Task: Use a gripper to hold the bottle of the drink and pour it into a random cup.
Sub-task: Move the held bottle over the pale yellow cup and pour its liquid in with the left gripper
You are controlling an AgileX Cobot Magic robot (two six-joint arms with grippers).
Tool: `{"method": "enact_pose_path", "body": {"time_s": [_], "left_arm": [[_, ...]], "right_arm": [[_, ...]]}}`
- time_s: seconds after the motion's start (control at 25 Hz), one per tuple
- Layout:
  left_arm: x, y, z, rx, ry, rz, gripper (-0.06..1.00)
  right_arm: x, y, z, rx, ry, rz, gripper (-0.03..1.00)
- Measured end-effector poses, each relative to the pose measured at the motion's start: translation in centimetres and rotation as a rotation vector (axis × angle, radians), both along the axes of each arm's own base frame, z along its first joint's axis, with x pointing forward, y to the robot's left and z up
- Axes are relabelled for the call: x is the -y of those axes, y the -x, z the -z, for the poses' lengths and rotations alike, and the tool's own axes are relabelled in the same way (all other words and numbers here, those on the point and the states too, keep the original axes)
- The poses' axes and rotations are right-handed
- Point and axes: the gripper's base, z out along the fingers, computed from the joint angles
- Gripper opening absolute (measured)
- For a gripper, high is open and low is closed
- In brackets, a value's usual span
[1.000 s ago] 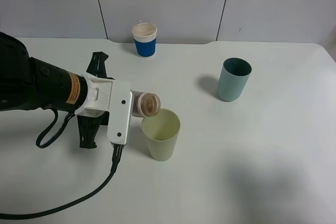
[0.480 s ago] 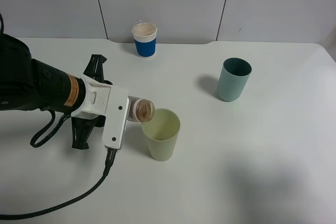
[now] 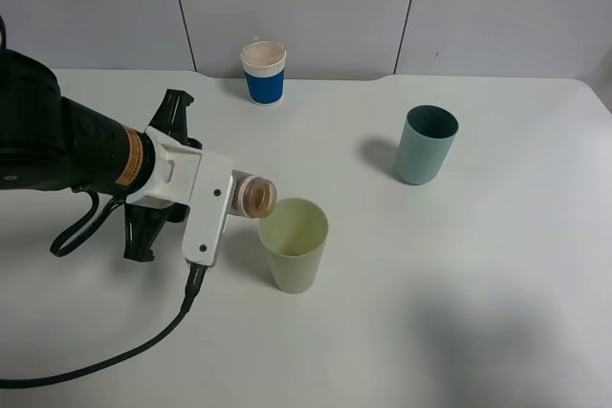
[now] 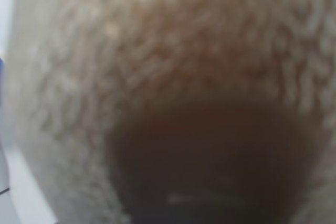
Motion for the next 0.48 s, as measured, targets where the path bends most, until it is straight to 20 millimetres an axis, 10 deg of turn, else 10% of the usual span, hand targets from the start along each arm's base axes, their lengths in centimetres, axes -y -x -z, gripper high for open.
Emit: {"method": "enact_pose_path", "body": {"time_s": [0.48], "left_arm": [[0.57, -0.41, -1.09, 0.043, -0.064, 0.018, 0.33]], "right_arm": [[0.00, 0.00, 0.00, 0.000, 0.000, 0.000, 1.00]]}}
